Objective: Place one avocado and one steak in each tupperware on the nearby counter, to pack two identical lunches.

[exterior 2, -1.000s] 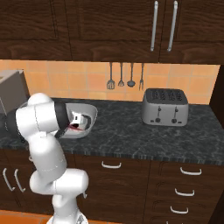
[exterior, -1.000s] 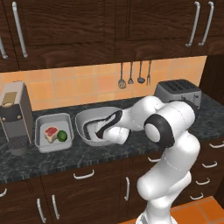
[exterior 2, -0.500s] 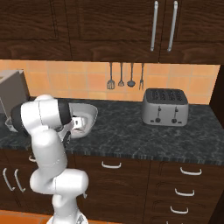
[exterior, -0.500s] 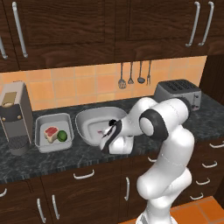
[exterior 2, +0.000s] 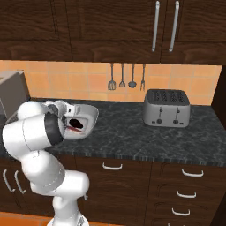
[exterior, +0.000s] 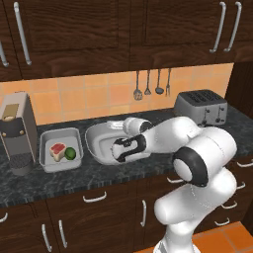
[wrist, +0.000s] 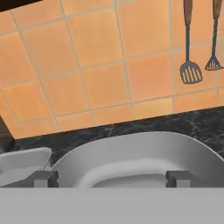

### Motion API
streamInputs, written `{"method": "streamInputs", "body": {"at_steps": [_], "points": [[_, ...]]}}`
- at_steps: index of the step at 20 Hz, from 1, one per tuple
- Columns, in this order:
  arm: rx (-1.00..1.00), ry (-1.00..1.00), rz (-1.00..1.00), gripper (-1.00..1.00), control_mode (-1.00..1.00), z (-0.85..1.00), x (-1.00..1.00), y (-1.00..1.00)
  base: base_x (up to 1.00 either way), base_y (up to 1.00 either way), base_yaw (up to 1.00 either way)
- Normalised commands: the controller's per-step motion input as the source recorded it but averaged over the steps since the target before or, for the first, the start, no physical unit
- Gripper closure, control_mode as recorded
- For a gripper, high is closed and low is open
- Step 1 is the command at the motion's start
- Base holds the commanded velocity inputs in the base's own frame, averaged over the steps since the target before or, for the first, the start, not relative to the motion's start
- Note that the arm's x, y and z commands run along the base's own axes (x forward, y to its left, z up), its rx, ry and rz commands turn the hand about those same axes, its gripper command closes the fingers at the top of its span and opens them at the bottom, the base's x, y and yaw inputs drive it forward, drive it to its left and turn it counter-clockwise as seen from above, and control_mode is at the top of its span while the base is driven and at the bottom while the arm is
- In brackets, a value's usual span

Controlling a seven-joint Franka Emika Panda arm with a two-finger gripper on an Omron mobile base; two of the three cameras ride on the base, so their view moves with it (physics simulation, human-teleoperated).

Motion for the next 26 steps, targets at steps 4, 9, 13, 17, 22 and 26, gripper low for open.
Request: {"method": "streamInputs", "body": {"at_steps": [4,9,13,17,22,26], "points": [[0.29,0.00,0.05,-1.00,-1.00,0.97,-0.90,-0.08,0.00,0.00,0.00],[0.03,0.00,0.26,-1.00,-1.00,0.66,-1.00,0.00,0.00,0.00,0.00],[0.00,0.00,0.36,-1.00,-1.00,0.62,-1.00,0.02,0.00,0.00,0.00],[-0.08,0.00,0.41,-1.00,-1.00,0.75,-1.00,0.19,0.00,0.00,0.00],[-0.31,0.01,0.41,-1.00,-1.00,0.61,-1.00,0.28,0.00,0.00,0.00],[-0.40,0.02,0.34,-1.00,-1.00,0.41,-1.00,0.41,0.00,0.00,0.00]]}}
